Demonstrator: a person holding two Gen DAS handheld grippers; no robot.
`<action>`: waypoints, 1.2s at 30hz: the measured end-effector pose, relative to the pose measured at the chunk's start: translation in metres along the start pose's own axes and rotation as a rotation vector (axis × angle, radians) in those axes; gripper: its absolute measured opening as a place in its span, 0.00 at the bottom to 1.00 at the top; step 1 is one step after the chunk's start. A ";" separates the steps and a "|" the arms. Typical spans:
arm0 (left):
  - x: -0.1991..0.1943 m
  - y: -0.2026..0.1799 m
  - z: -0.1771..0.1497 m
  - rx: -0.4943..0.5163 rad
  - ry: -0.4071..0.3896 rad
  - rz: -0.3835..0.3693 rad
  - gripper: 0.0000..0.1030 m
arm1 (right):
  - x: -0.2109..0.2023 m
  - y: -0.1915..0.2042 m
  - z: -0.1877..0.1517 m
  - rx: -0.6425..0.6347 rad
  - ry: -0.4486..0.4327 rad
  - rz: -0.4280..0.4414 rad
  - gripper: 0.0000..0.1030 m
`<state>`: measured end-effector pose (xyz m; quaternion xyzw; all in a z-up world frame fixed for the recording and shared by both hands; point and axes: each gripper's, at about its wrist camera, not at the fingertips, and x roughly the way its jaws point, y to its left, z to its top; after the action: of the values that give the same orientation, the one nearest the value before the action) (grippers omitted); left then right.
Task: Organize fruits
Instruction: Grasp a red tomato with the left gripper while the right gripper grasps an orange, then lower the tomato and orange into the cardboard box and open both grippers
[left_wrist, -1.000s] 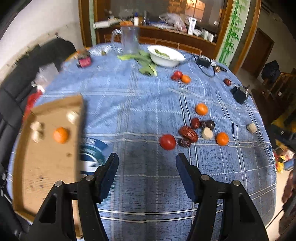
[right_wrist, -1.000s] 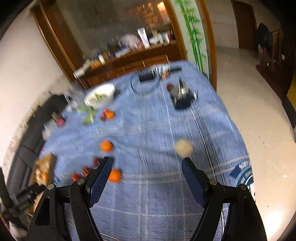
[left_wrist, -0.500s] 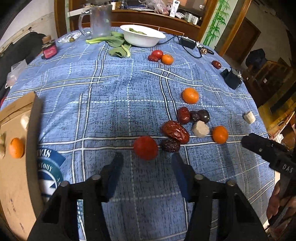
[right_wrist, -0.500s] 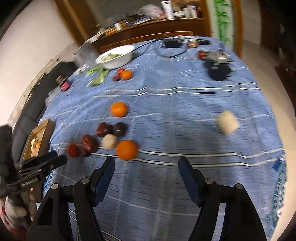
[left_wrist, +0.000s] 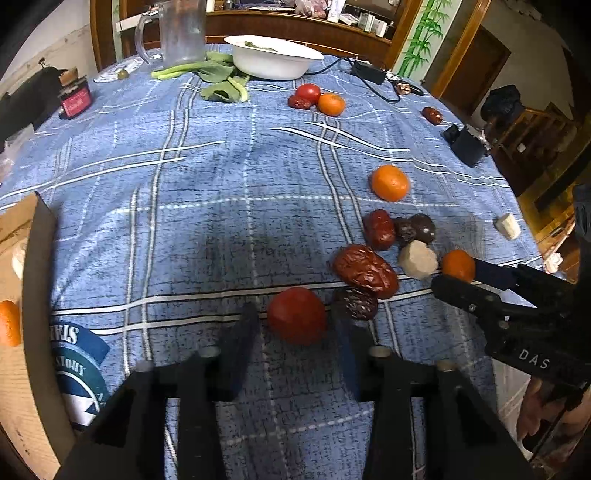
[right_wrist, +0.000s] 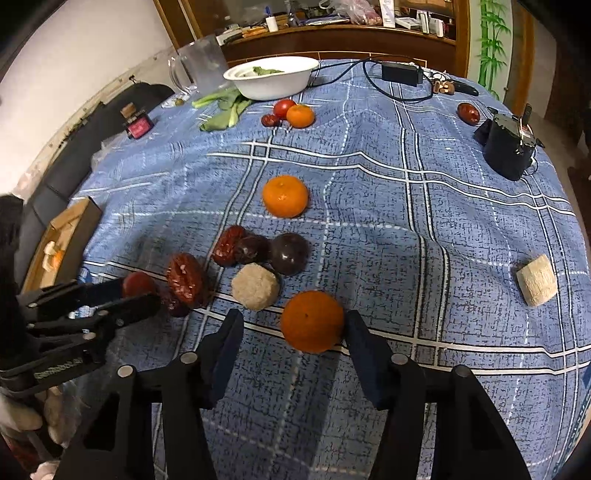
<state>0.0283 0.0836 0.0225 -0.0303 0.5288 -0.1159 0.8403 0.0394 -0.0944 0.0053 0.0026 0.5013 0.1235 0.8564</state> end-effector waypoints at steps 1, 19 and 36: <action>0.000 0.000 0.000 -0.003 -0.001 -0.004 0.29 | 0.000 0.000 0.000 0.001 -0.005 -0.008 0.50; -0.049 0.022 -0.018 -0.095 -0.071 -0.021 0.29 | -0.026 0.006 -0.013 0.066 -0.041 0.030 0.34; -0.130 0.178 -0.062 -0.352 -0.135 0.168 0.29 | -0.029 0.179 0.013 -0.141 -0.035 0.271 0.35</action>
<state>-0.0523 0.2901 0.0787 -0.1401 0.4839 0.0513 0.8623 0.0000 0.0747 0.0594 0.0123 0.4714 0.2727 0.8386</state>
